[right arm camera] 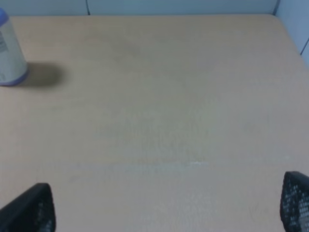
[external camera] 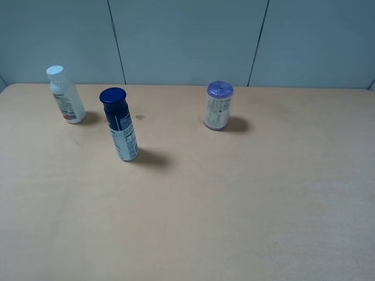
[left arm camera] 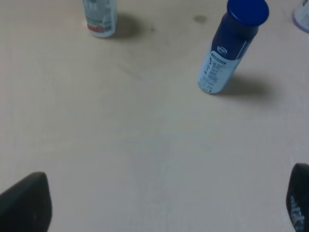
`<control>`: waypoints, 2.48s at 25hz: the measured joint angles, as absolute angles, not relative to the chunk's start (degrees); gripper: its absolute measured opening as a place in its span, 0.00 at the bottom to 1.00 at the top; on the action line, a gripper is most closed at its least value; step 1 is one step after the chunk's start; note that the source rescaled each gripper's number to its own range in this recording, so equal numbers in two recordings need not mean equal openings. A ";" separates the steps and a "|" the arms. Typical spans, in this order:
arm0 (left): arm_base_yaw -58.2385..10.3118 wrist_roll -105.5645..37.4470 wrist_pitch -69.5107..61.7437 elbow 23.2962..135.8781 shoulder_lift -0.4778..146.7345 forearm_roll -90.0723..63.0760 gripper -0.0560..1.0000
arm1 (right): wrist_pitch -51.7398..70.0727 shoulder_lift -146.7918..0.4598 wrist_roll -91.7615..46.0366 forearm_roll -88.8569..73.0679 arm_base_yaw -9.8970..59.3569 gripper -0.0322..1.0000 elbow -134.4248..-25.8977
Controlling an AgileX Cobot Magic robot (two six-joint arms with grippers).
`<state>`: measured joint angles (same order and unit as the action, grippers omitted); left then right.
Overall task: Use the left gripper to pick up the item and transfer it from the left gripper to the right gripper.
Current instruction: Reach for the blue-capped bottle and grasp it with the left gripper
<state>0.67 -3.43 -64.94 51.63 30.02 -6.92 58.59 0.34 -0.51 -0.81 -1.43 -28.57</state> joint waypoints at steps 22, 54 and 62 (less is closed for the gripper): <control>-14.74 -2.12 -63.84 70.96 72.66 0.36 0.95 | 58.59 0.34 -0.51 -0.81 -1.43 1.00 -28.57; -26.26 -0.61 -57.99 85.49 107.87 0.55 1.00 | 58.59 0.34 -0.51 -0.83 -1.43 1.00 -28.57; -26.39 -0.61 -58.04 85.49 109.61 0.93 1.00 | 58.59 0.34 -0.51 -0.83 -1.43 1.00 -28.57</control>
<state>-26.39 -0.61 -58.04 85.49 109.61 0.93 58.59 0.34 -0.51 -0.83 -1.43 -28.57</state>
